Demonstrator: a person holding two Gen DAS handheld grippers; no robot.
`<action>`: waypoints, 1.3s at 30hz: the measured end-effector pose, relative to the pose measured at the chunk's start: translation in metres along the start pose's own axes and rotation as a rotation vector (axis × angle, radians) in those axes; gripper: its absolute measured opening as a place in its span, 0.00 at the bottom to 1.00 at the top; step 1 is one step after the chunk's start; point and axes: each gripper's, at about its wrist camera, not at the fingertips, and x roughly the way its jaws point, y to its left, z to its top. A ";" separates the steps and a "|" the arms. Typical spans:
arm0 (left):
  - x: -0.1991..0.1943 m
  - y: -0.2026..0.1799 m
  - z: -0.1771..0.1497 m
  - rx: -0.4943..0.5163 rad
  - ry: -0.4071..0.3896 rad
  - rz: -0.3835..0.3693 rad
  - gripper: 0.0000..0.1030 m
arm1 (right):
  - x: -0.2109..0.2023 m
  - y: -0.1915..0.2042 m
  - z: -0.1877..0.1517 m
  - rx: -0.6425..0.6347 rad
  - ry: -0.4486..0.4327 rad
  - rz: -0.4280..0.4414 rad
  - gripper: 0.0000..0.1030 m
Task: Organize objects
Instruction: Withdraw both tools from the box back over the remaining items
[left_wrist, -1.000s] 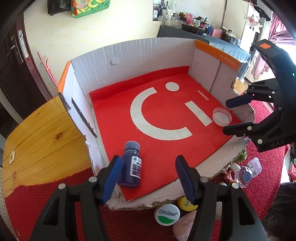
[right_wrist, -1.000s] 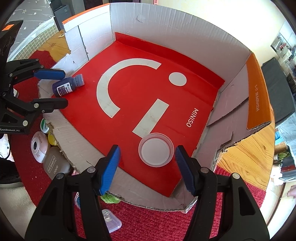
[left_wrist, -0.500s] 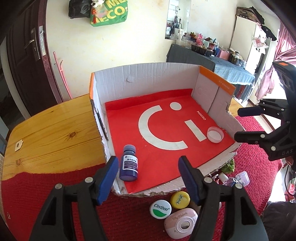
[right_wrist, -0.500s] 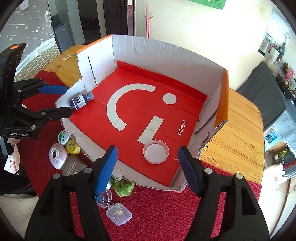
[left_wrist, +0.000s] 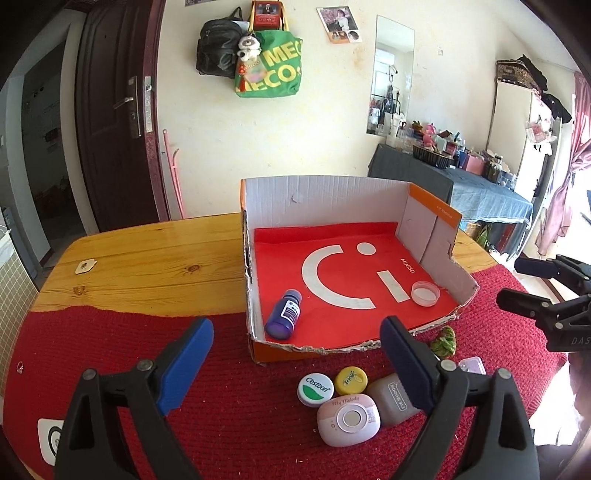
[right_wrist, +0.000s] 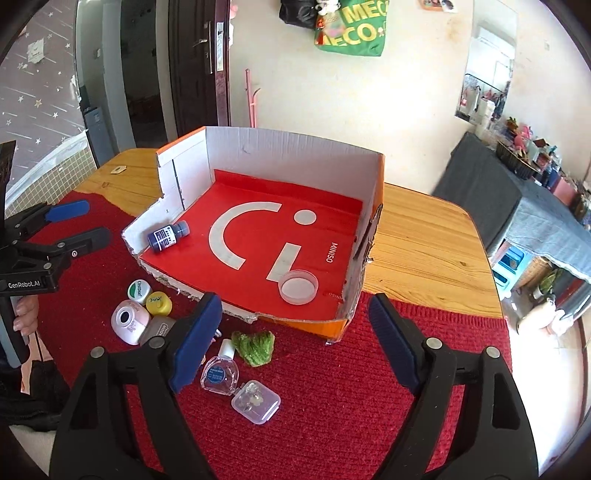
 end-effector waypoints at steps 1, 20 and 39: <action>-0.003 -0.002 -0.004 -0.004 -0.009 0.009 0.93 | -0.005 0.001 -0.005 0.010 -0.018 -0.003 0.81; 0.011 -0.028 -0.075 -0.104 0.058 0.050 1.00 | -0.003 0.018 -0.086 0.162 -0.171 -0.074 0.91; 0.036 -0.016 -0.089 -0.152 0.158 0.064 1.00 | 0.030 0.010 -0.104 0.205 -0.060 -0.094 0.91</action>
